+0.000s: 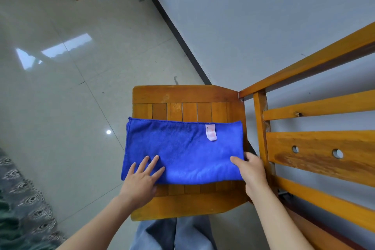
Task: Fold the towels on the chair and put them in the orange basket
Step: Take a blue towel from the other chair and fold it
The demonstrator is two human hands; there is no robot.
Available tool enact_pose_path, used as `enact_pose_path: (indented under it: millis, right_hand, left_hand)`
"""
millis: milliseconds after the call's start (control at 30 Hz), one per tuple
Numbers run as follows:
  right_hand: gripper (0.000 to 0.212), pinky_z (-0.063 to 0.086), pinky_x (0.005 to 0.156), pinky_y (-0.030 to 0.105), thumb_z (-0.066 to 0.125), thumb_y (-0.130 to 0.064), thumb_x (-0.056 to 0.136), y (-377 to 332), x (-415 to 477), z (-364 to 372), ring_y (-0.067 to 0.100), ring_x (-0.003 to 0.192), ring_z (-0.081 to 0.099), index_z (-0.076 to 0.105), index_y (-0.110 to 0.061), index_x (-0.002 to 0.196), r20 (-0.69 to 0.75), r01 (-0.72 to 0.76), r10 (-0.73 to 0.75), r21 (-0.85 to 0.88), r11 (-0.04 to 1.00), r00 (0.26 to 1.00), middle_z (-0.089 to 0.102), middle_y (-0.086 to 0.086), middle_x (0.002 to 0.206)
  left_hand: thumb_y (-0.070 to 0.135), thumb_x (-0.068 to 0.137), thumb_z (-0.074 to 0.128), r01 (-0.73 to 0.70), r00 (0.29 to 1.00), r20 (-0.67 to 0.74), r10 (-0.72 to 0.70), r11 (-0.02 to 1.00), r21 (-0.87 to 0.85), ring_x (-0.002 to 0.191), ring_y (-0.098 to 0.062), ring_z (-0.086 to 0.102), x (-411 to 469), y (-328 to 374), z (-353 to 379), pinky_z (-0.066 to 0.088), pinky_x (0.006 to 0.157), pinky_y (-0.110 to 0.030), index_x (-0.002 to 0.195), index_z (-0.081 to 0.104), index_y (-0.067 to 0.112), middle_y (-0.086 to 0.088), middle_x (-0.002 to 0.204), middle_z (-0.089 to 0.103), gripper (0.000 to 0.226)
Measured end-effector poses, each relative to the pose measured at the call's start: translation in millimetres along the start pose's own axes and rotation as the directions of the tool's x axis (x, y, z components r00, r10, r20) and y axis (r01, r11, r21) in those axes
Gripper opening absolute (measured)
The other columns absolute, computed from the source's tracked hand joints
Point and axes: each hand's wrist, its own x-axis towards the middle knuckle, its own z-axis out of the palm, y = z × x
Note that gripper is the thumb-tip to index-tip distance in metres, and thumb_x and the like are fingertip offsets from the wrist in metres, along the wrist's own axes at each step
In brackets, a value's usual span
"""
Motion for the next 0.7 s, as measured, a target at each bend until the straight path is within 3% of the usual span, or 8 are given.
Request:
enact_pose_path:
  millis: [100, 200, 300, 400, 433, 500, 600, 700]
  right_hand:
    - [0.004, 0.053, 0.058, 0.030, 0.059, -0.012, 0.089, -15, -13, -13, 0.018, 0.077, 0.061, 0.057, -0.014, 0.086, -0.109, 0.156, -0.165, -0.087, 0.984, 0.980, 0.063, 0.005, 0.090]
    - [0.008, 0.050, 0.065, 0.034, 0.056, -0.018, 0.090, -17, -23, -26, 0.025, 0.081, 0.059, 0.055, -0.011, 0.088, -0.257, 0.180, -0.342, -0.496, 0.849, 0.904, 0.063, 0.007, 0.091]
    - [0.017, 0.047, 0.071, 0.033, 0.053, -0.022, 0.091, -19, -39, -14, 0.024, 0.090, 0.059, 0.060, -0.011, 0.104, -0.155, 0.253, -0.544, -0.759, 0.600, 0.825, 0.065, 0.006, 0.099]
    - [0.024, 0.044, 0.077, 0.029, 0.051, -0.022, 0.093, -22, -51, 18, 0.019, 0.095, 0.060, 0.059, -0.013, 0.113, -0.025, 0.380, -0.597, -0.750, 0.542, 0.802, 0.066, 0.003, 0.105]
    - [0.026, 0.045, 0.078, 0.028, 0.050, -0.023, 0.093, -22, -54, 30, 0.018, 0.096, 0.060, 0.058, -0.014, 0.116, 0.007, 0.416, -0.586, -0.711, 0.567, 0.810, 0.065, 0.002, 0.108]
    - [0.031, 0.045, 0.082, 0.027, 0.050, -0.025, 0.094, -26, -62, 55, 0.017, 0.103, 0.059, 0.055, -0.016, 0.122, 0.046, 0.451, -0.546, -0.623, 0.639, 0.837, 0.063, 0.000, 0.115]
    - [0.034, 0.043, 0.083, 0.021, 0.047, -0.028, 0.095, -34, -72, 88, 0.014, 0.111, 0.056, 0.050, -0.019, 0.128, 0.070, 0.434, -0.468, -0.512, 0.741, 0.881, 0.058, -0.004, 0.125]
    - [0.036, 0.042, 0.086, 0.021, 0.046, -0.027, 0.096, -35, -72, 116, 0.013, 0.115, 0.053, 0.047, -0.019, 0.131, 0.184, 0.466, -0.431, -0.443, 0.766, 0.884, 0.055, -0.005, 0.129]
  left_hand:
    - [0.035, 0.098, 0.028, -0.001, 1.000, -0.030, 0.001, 1.000, -0.010, 0.145, -0.024, -0.010, 1, 2, 0, -0.001, 0.117, -0.044, 0.147, 0.000, 0.037, 0.000, 0.157, -0.014, 0.057]
    - [0.038, 0.099, 0.027, 0.019, 0.999, -0.028, -0.019, 1.000, -0.009, 0.144, -0.028, -0.012, 2, 8, 3, -0.002, 0.116, -0.045, 0.148, 0.003, 0.033, -0.004, 0.157, -0.014, 0.056]
    - [0.039, 0.096, 0.036, 0.059, 0.980, -0.184, -0.079, 0.992, -0.113, 0.145, -0.033, 0.000, 2, 14, 2, 0.009, 0.116, -0.048, 0.147, 0.023, 0.032, -0.007, 0.156, -0.007, 0.052]
    - [0.035, 0.096, 0.041, 0.113, 0.966, -0.170, -0.196, 0.909, -0.402, 0.144, -0.027, 0.011, 4, 15, 1, 0.018, 0.116, -0.039, 0.145, 0.029, 0.027, -0.005, 0.158, 0.005, 0.051]
    - [0.031, 0.096, 0.042, 0.118, 0.967, -0.123, -0.224, 0.817, -0.564, 0.143, -0.024, 0.016, 5, 16, -1, 0.020, 0.115, -0.036, 0.145, 0.031, 0.023, -0.004, 0.157, 0.012, 0.050]
    - [0.019, 0.095, 0.047, 0.101, 0.950, -0.075, -0.304, 0.523, -0.846, 0.139, -0.021, 0.028, 7, 18, -8, 0.028, 0.111, -0.033, 0.140, 0.039, 0.014, -0.005, 0.151, 0.030, 0.046]
    - [0.011, 0.096, 0.045, 0.100, 0.915, 0.092, -0.393, 0.001, -0.995, 0.131, -0.024, 0.039, 9, 13, -14, 0.037, 0.104, -0.037, 0.134, 0.047, 0.008, -0.007, 0.141, 0.044, 0.039]
    - [0.014, 0.096, 0.044, 0.120, 0.882, 0.188, -0.432, -0.181, -0.976, 0.122, -0.024, 0.046, 14, 6, -10, 0.044, 0.096, -0.038, 0.127, 0.054, 0.010, -0.009, 0.135, 0.050, 0.033]
